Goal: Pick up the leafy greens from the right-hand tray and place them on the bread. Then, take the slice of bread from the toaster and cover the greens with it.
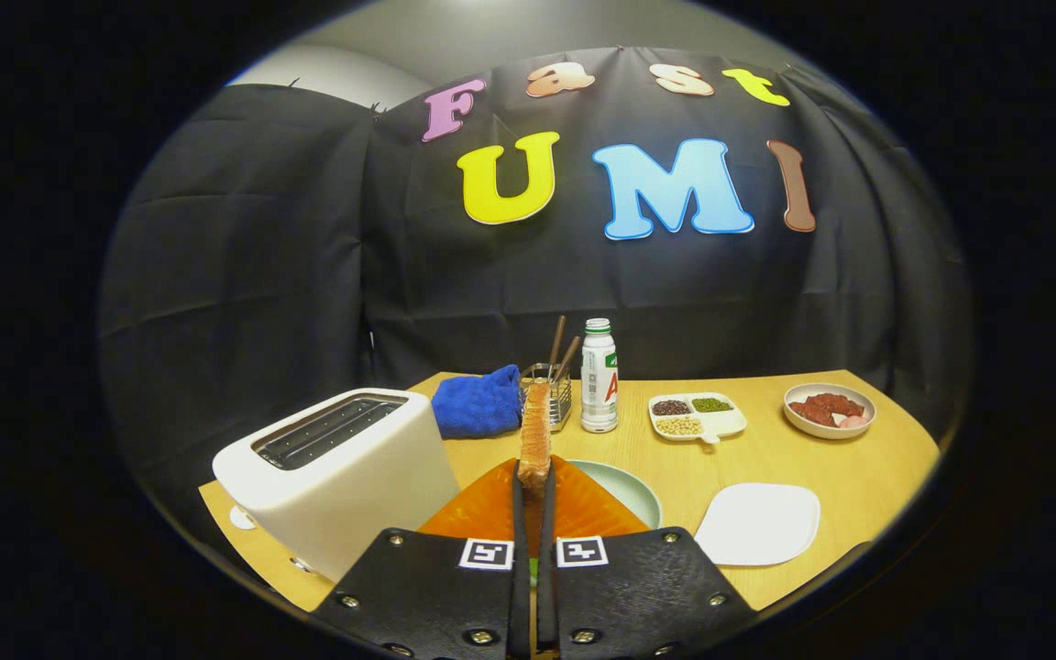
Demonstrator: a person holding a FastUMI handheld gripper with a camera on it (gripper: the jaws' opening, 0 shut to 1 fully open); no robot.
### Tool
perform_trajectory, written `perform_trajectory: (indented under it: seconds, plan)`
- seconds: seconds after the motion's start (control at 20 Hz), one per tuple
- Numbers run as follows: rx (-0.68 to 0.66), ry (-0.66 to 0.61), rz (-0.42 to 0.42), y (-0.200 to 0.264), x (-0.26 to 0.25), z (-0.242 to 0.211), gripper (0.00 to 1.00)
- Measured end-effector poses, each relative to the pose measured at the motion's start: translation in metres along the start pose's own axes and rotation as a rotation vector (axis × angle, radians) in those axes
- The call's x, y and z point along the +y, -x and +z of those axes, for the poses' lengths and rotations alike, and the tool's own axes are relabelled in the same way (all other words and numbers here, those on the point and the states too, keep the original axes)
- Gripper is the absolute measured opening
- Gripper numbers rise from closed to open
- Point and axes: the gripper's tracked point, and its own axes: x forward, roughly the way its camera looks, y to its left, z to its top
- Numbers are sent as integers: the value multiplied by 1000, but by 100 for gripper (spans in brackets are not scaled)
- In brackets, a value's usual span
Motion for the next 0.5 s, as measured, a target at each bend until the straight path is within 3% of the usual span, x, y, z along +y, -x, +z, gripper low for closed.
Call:
perform_trajectory:
  seconds: [0.5]
  plan:
    - [2, -52, 46, -22, 24, -36, 3]
